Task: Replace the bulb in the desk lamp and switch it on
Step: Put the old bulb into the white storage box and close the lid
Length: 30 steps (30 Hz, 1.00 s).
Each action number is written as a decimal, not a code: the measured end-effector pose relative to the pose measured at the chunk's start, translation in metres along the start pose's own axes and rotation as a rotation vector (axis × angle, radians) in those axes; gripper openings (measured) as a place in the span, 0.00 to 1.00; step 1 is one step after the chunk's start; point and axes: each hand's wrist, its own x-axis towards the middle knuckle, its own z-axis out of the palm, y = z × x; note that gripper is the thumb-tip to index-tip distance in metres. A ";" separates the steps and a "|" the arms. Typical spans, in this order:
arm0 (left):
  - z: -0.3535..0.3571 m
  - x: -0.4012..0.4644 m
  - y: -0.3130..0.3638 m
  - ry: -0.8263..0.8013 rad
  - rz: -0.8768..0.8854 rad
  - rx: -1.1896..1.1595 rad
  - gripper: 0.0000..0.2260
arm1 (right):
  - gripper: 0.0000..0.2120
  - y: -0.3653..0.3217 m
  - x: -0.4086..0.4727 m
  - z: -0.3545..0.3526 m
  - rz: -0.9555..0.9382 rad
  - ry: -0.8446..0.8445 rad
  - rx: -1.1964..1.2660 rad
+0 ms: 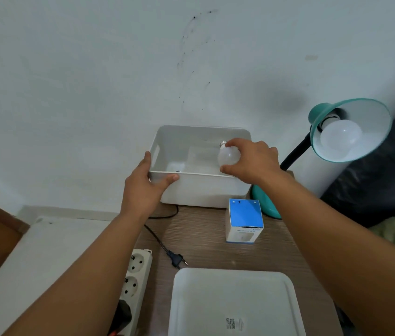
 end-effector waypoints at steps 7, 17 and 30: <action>-0.001 -0.001 0.001 -0.008 -0.013 0.006 0.45 | 0.31 -0.002 0.010 0.002 0.002 -0.043 -0.206; -0.013 -0.003 0.010 -0.086 -0.039 0.051 0.46 | 0.38 -0.003 0.004 -0.005 -0.003 -0.043 -0.141; -0.036 -0.089 0.032 -0.099 0.133 0.216 0.39 | 0.25 0.059 -0.150 0.009 -0.008 0.157 0.347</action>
